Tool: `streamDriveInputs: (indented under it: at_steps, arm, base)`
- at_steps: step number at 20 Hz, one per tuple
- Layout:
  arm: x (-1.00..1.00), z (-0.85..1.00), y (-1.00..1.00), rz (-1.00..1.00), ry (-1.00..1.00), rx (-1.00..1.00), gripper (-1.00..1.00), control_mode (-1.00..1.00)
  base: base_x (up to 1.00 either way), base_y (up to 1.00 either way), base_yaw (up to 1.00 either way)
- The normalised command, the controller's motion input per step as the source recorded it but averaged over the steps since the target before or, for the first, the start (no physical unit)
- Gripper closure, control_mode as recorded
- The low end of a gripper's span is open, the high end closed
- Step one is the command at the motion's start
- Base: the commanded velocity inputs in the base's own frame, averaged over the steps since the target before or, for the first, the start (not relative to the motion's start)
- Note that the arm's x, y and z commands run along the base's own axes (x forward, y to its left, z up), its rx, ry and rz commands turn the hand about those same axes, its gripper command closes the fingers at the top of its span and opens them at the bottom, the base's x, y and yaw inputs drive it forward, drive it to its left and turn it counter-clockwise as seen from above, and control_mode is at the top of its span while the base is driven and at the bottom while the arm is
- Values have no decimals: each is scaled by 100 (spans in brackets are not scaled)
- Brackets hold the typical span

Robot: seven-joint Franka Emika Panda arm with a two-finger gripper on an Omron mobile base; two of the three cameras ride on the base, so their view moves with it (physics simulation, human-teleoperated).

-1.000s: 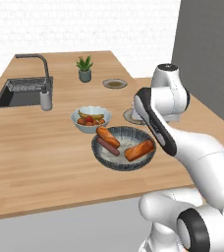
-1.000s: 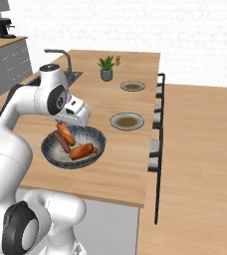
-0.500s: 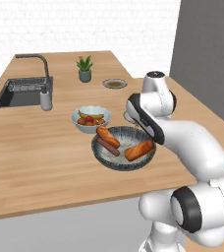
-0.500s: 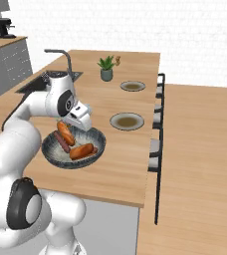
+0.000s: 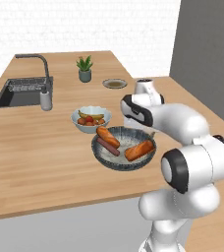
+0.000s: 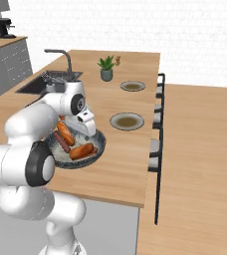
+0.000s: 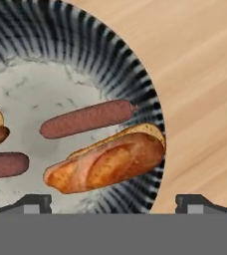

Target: Place one bun and one sausage from the bowl on each plate.

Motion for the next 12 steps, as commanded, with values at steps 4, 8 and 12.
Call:
streamDriveInputs:
  at_steps: [4,8,12]
  arm:
    - [-10,-48,0,-10,21,0,-100,-100]
    - [-3,-43,0,-8,14,0,-100,-100]
    - [2,-40,1,-7,13,0,-100,-100]
  base:
    - [0,0,0]
    - [0,0,0]
    - [0,0,0]
